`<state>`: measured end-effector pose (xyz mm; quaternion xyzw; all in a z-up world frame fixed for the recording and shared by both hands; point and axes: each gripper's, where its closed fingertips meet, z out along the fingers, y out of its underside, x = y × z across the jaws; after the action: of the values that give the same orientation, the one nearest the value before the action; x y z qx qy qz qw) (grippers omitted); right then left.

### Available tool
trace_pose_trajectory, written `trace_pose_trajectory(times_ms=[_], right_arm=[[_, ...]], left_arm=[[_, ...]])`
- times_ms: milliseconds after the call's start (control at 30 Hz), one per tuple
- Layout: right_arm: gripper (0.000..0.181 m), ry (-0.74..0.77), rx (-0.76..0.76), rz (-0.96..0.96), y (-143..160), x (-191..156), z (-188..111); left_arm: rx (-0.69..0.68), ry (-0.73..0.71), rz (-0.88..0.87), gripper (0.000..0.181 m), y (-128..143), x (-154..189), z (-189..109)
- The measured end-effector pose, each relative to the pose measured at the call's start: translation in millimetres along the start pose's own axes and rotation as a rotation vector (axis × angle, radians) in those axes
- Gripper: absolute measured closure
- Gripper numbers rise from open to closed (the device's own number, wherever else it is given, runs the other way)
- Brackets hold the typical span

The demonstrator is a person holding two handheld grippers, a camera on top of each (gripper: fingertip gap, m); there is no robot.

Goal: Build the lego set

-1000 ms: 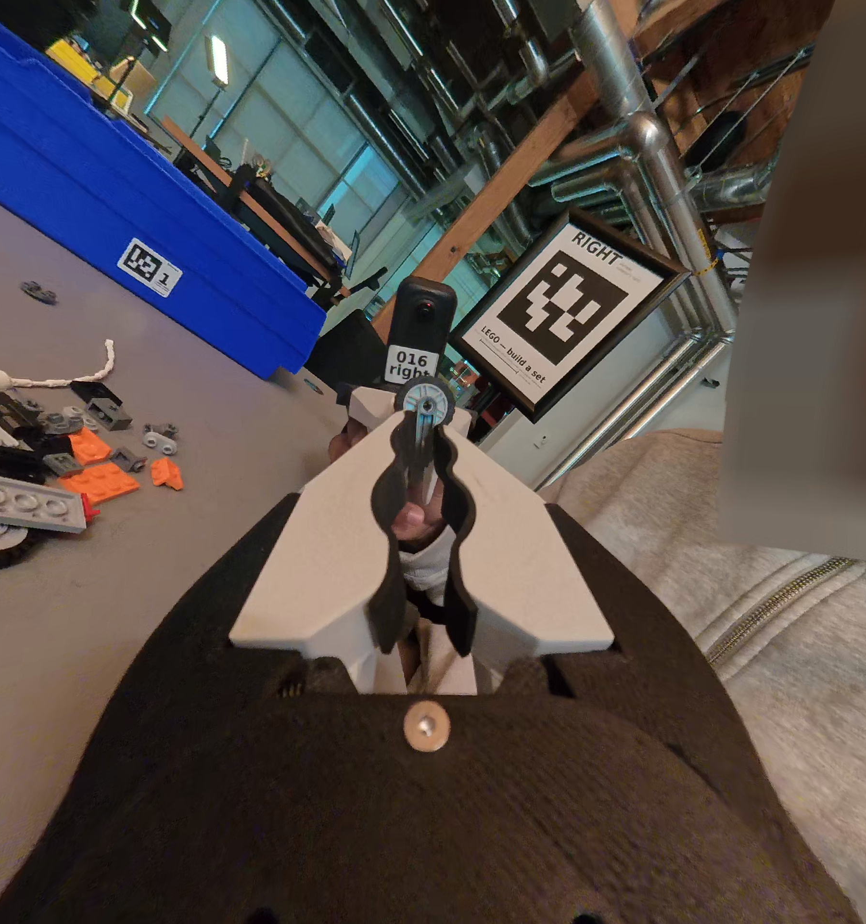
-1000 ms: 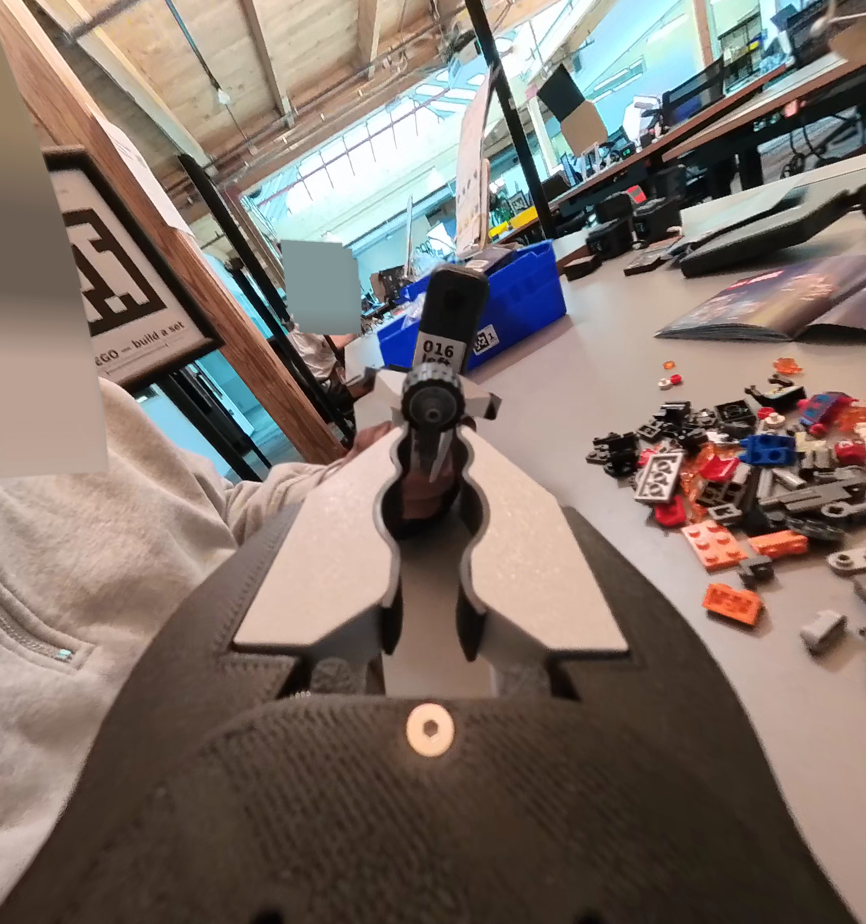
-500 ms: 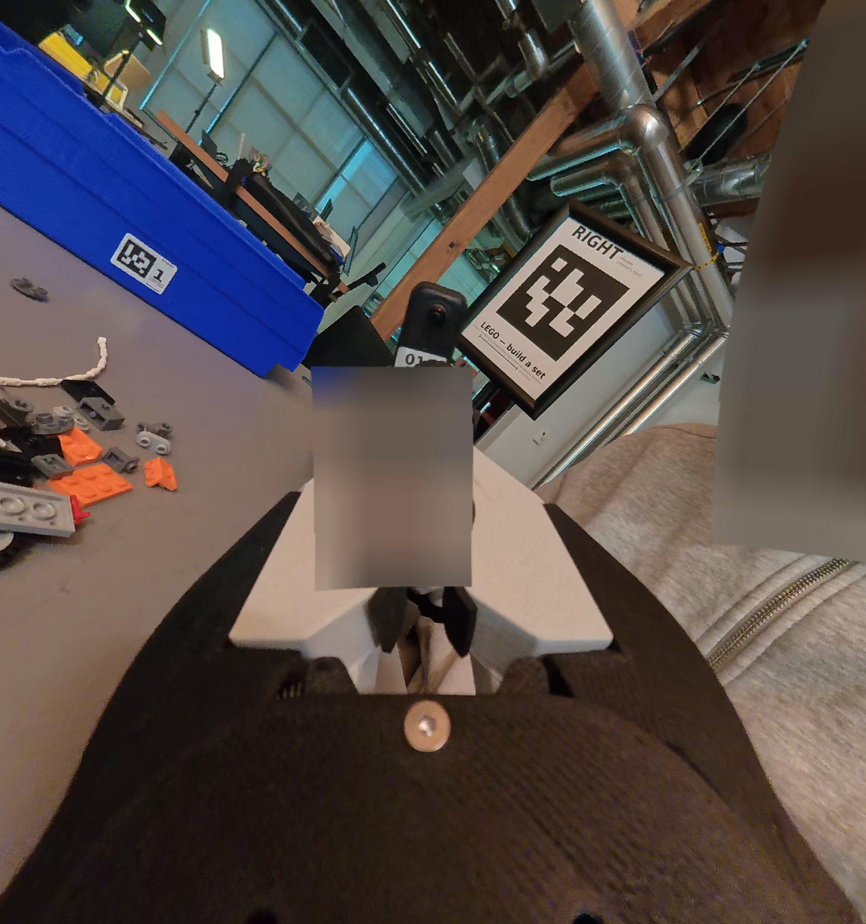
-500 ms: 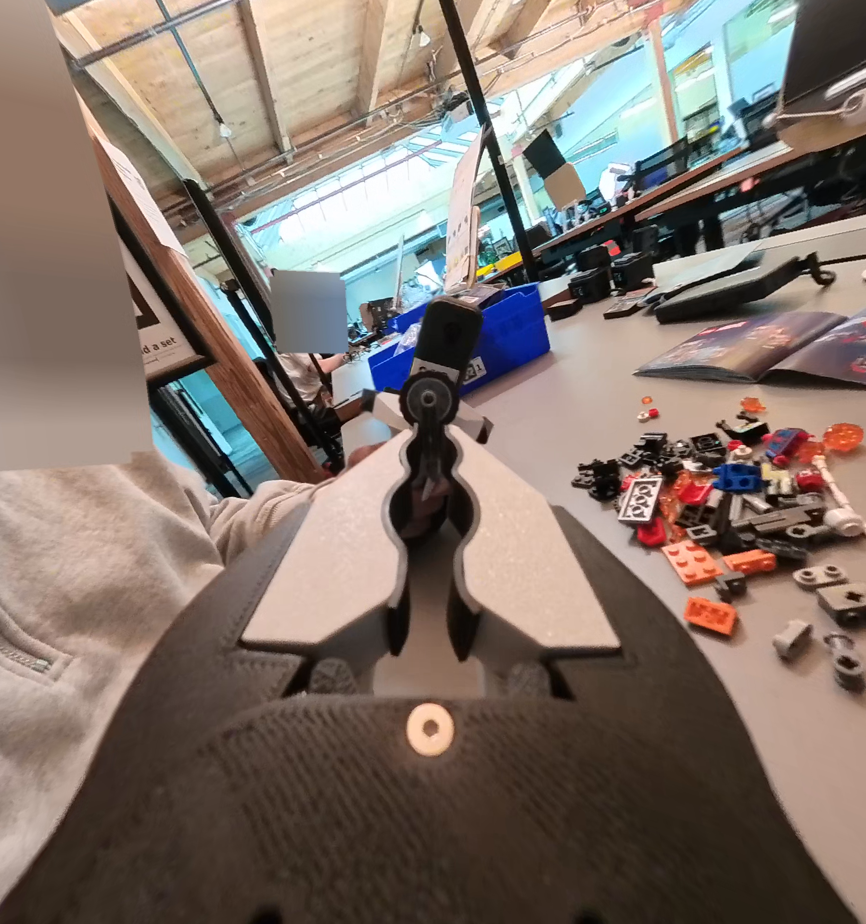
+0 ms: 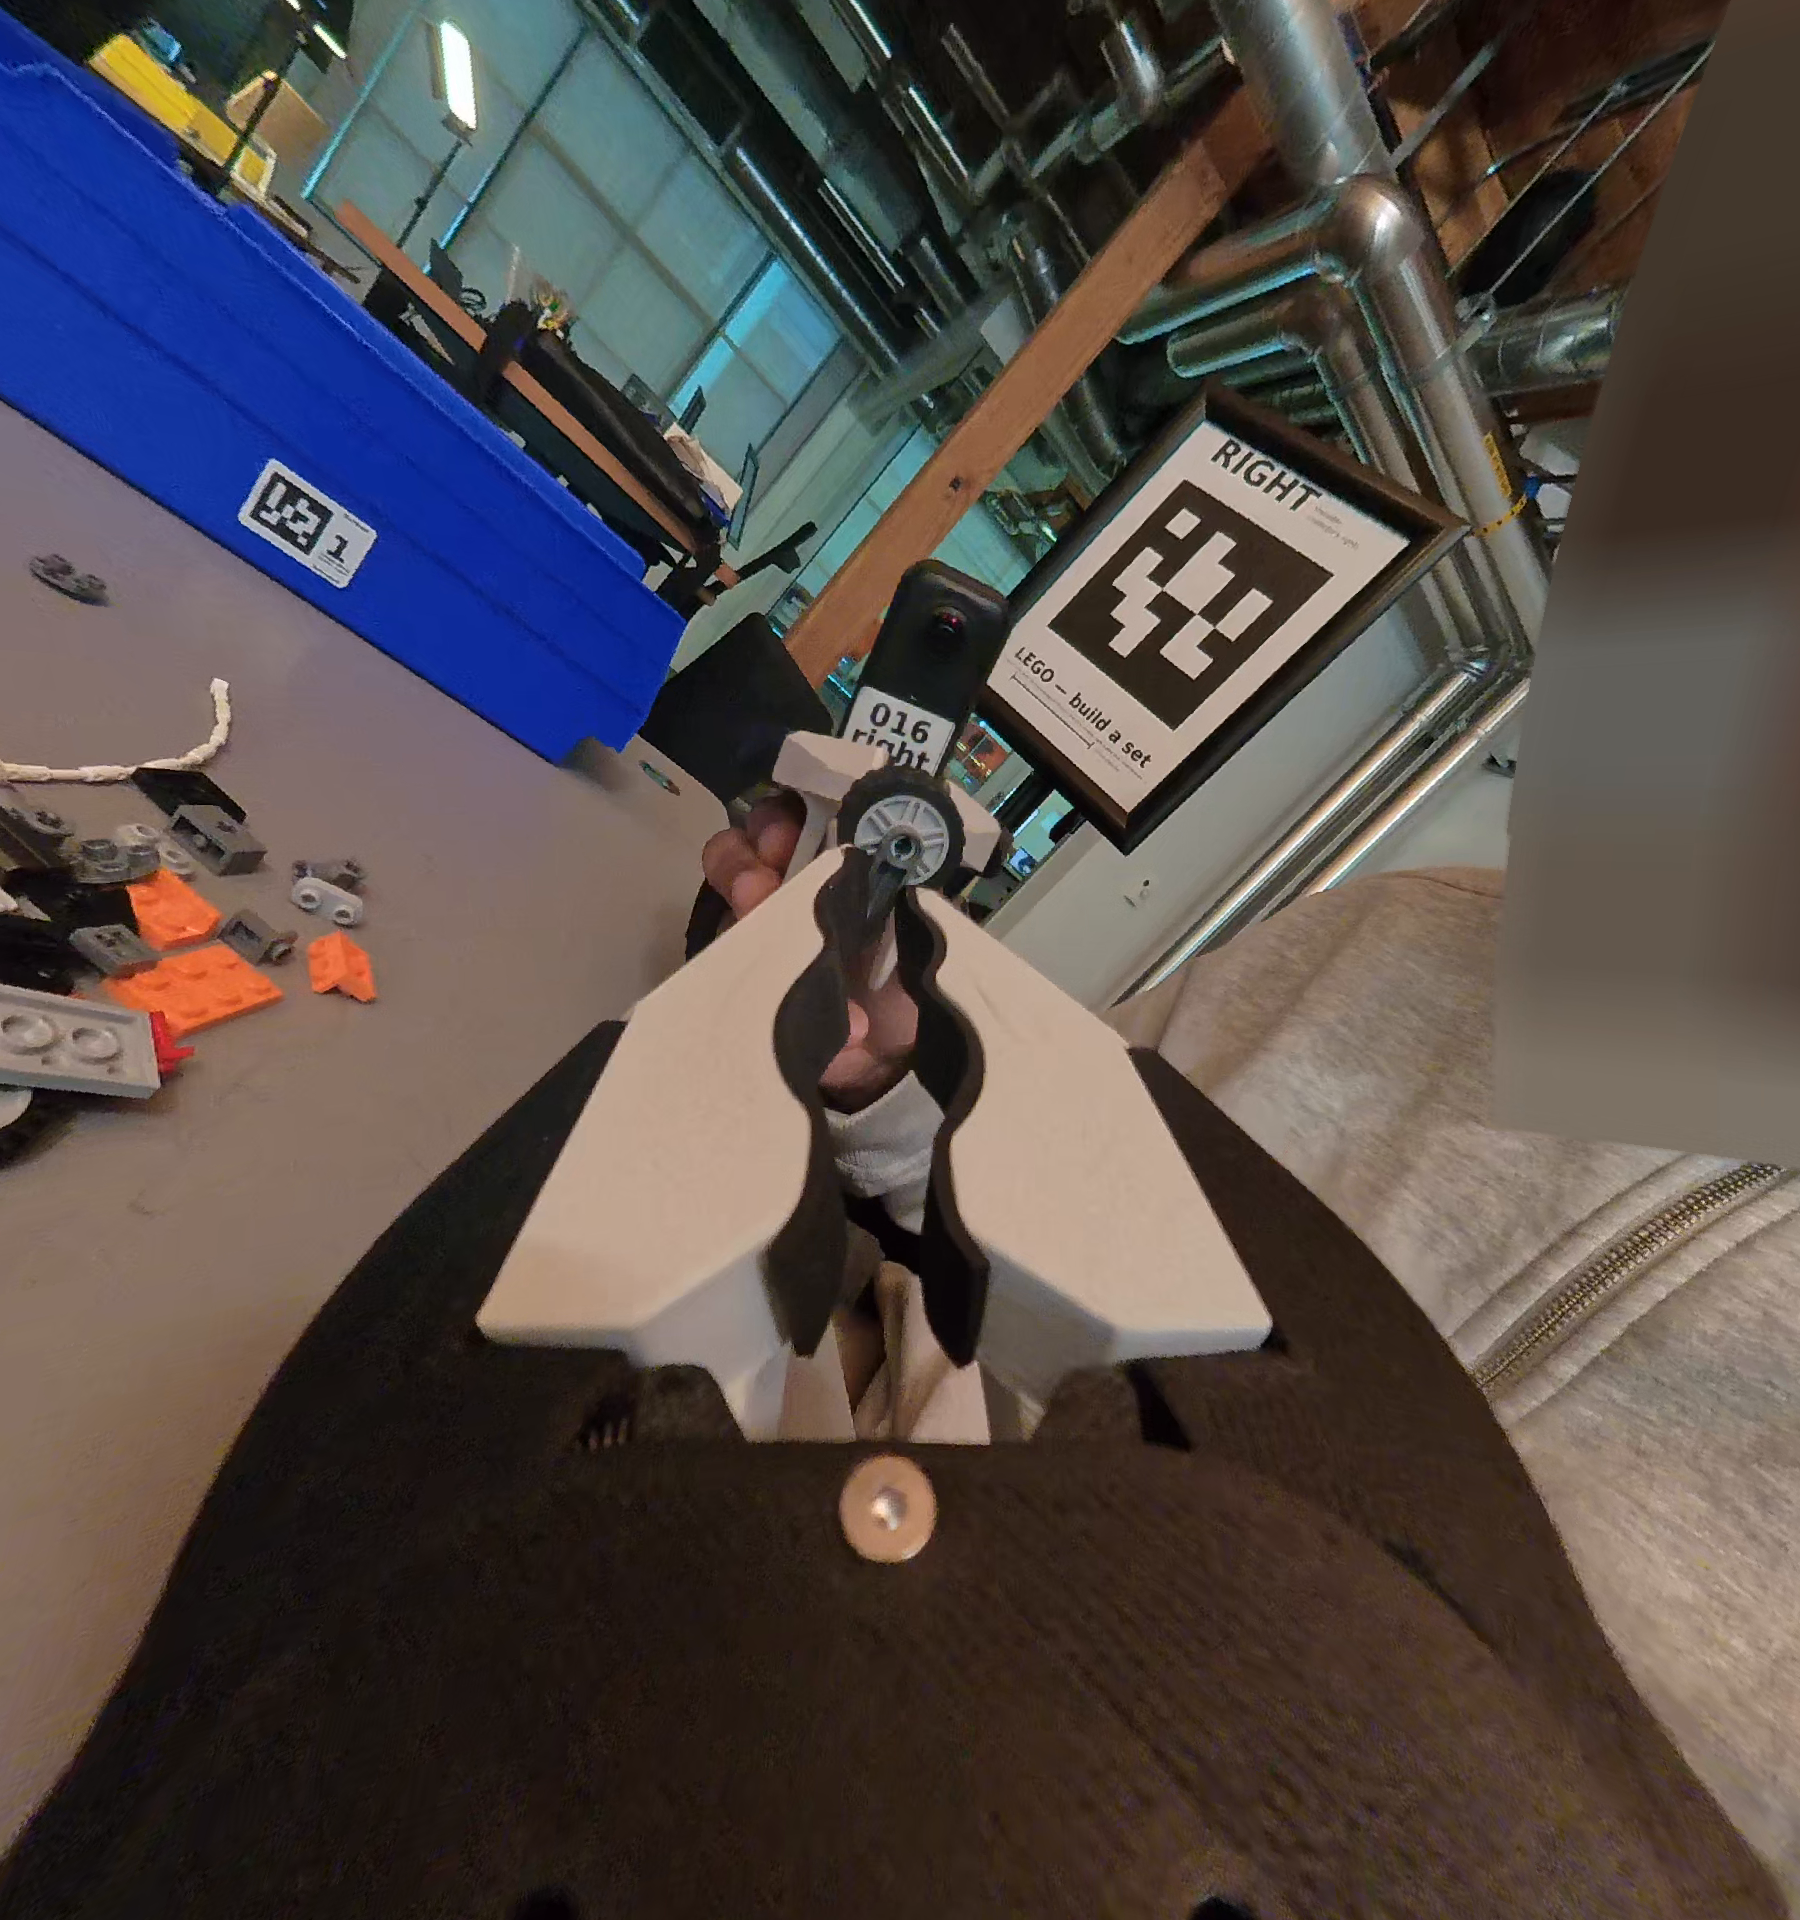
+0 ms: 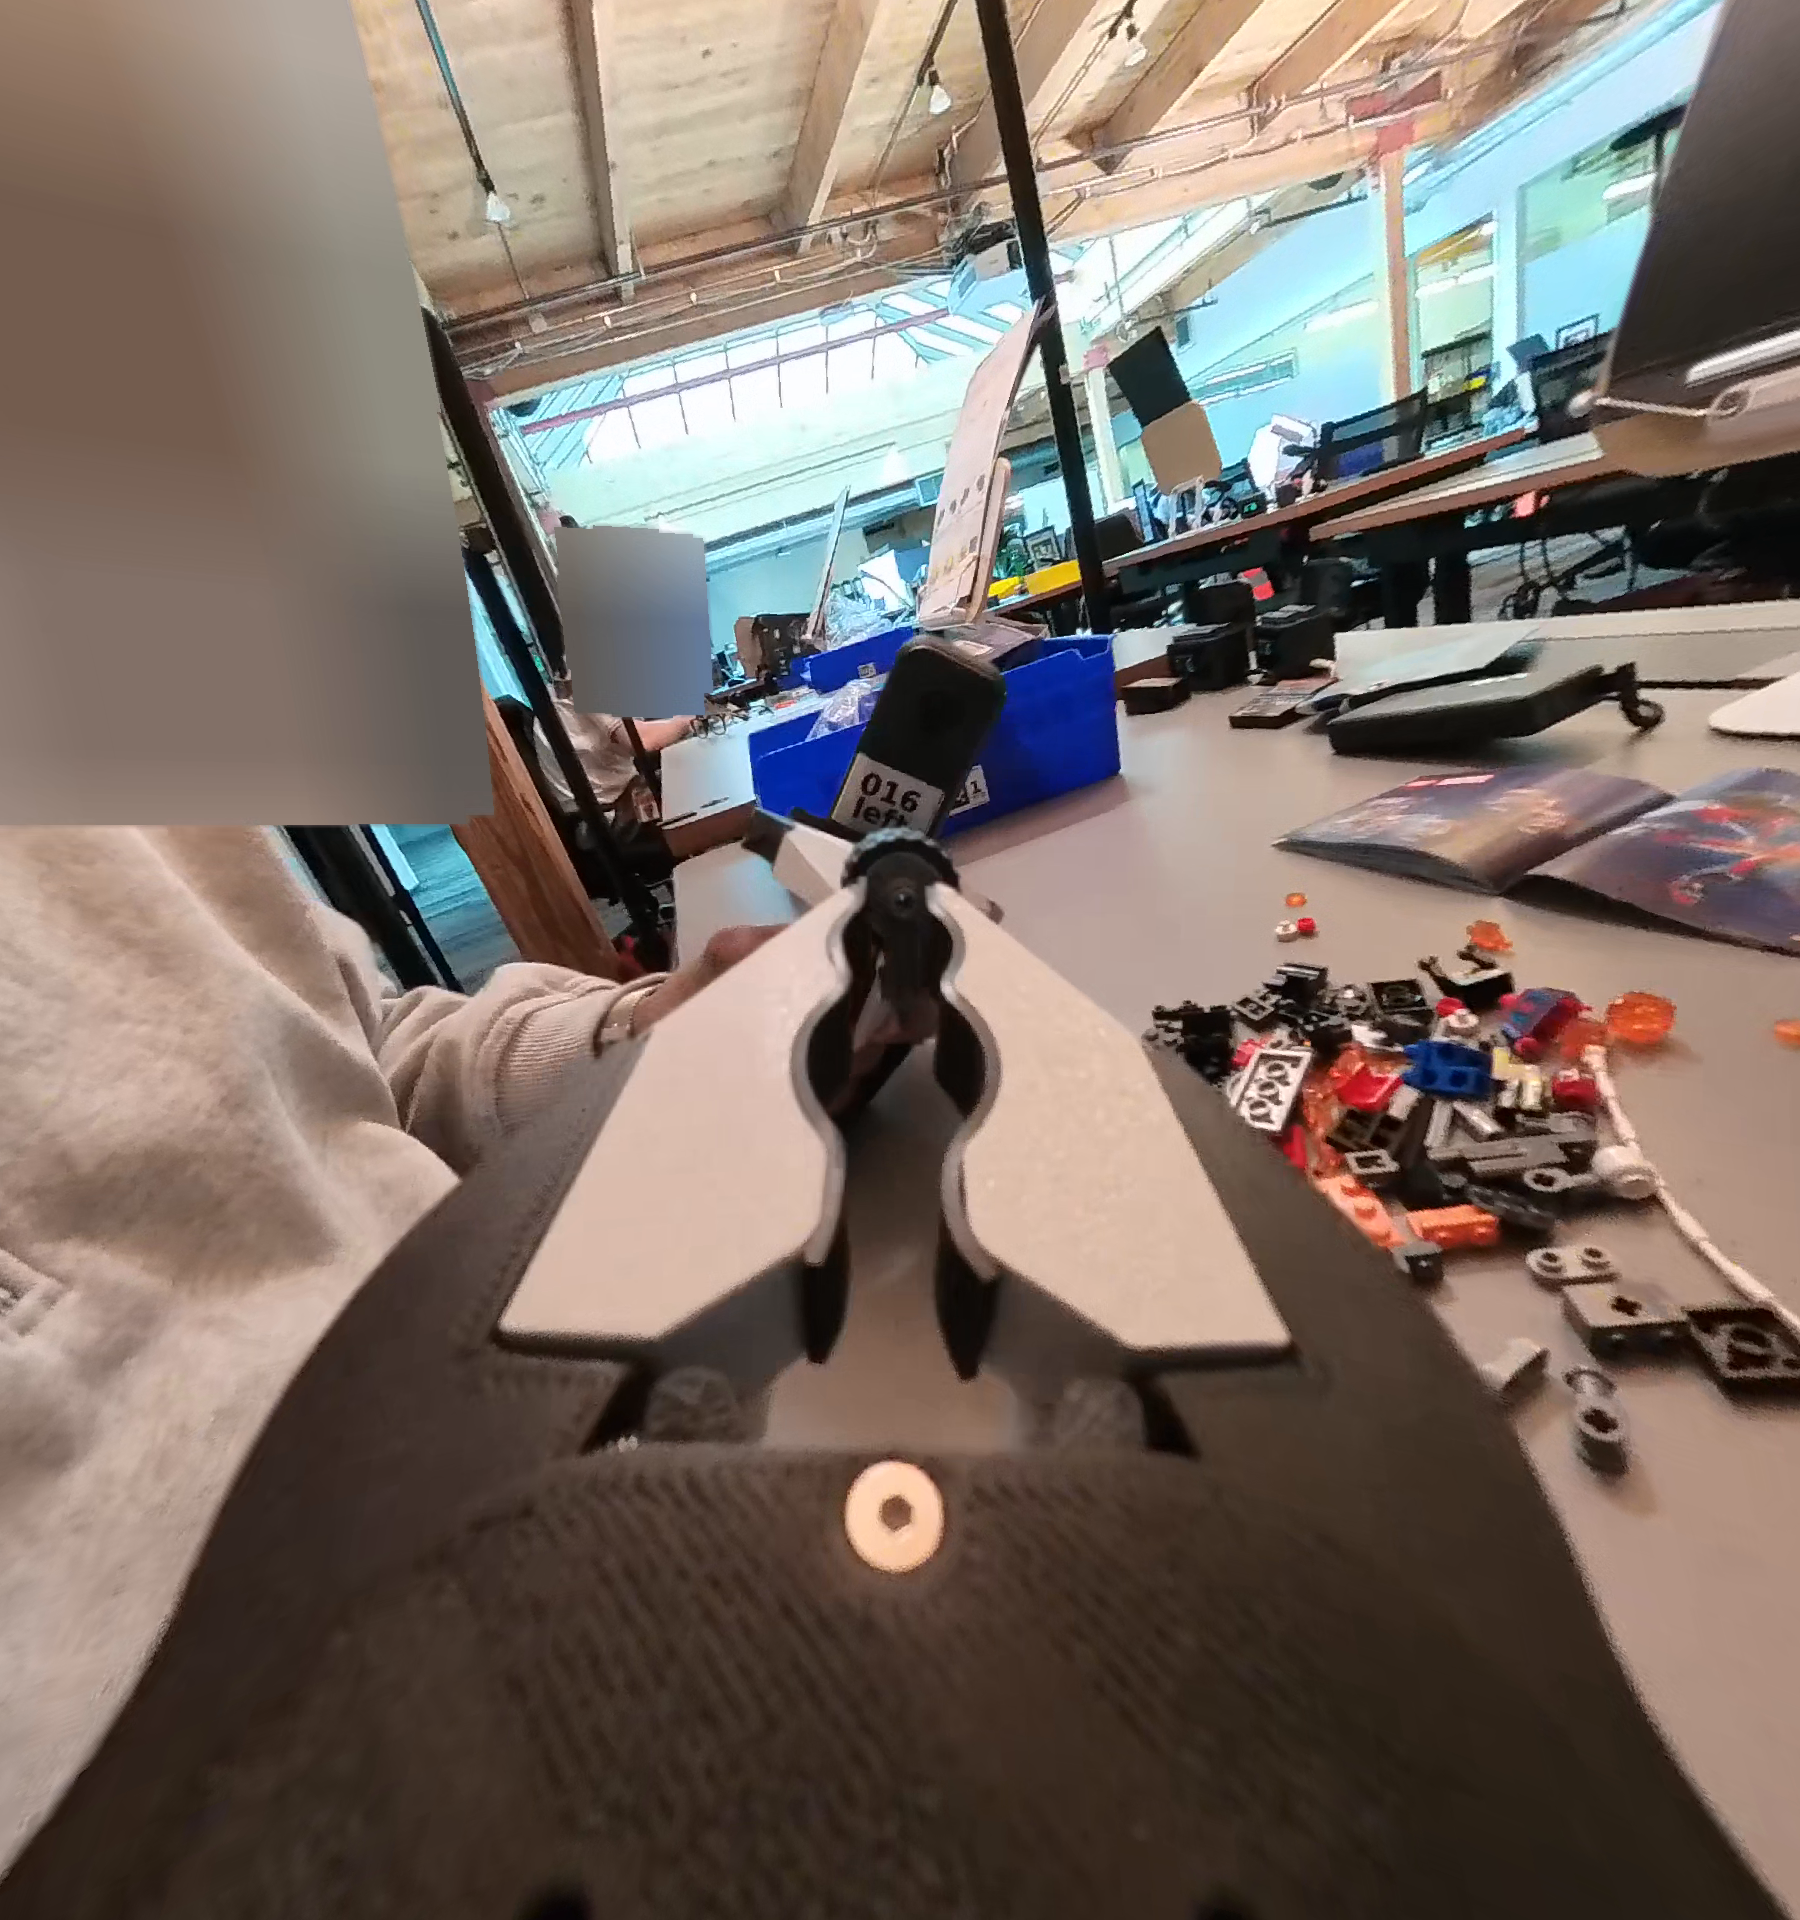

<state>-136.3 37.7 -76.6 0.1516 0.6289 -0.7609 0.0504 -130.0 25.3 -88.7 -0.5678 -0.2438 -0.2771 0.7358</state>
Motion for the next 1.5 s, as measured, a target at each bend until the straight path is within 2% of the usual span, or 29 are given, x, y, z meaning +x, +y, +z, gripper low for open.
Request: trace_pose_trajectory(times_ms=[400, 433, 467, 500, 567, 600, 700, 833, 967, 1200, 1500], right_arm=[[0.176, -0.004, -0.022, -0.028, 3, -2, 1], [0.176, -0.005, -0.025, -0.028, 3, -2, 1], [0.177, -0.012, -0.034, -0.029, 4, -4, 2], [0.176, -0.019, -0.046, -0.032, 6, -5, 3], [0.176, -0.032, -0.070, -0.048, 10, -8, 6], [0.176, -0.032, -0.078, -0.058, 11, -10, 6], [0.176, -0.037, -0.088, -0.068, 12, -11, 7], [0.176, -0.060, -0.078, -0.057, 11, -13, 6], [0.165, -0.092, -0.043, -0.046, 6, -15, 3], [0.176, -0.055, -0.108, -0.156, 14, -15, 4], [0.177, -0.061, -0.119, -0.152, 15, -15, 3]], left_arm=[[-0.001, 0.007, 0.032, 0.176, 1, 4, 3], [0.013, -0.004, 0.050, 0.162, -1, 4, 4], [0.017, -0.031, 0.062, 0.141, -2, 1, 4], [0.007, -0.038, 0.068, 0.129, 0, 0, 6], [-0.038, -0.025, 0.054, 0.121, 8, 1, 11], [-0.062, -0.019, 0.039, 0.125, 12, 1, 14], [-0.055, 0.020, 0.045, 0.157, 13, 9, 15], [-0.061, 0.040, 0.029, 0.157, 14, 11, 16], [-0.046, 0.053, 0.019, 0.157, 11, 12, 13], [-0.064, 0.065, 0.014, 0.158, 13, 13, 15], [-0.088, 0.050, 0.020, 0.158, 17, 11, 16]])
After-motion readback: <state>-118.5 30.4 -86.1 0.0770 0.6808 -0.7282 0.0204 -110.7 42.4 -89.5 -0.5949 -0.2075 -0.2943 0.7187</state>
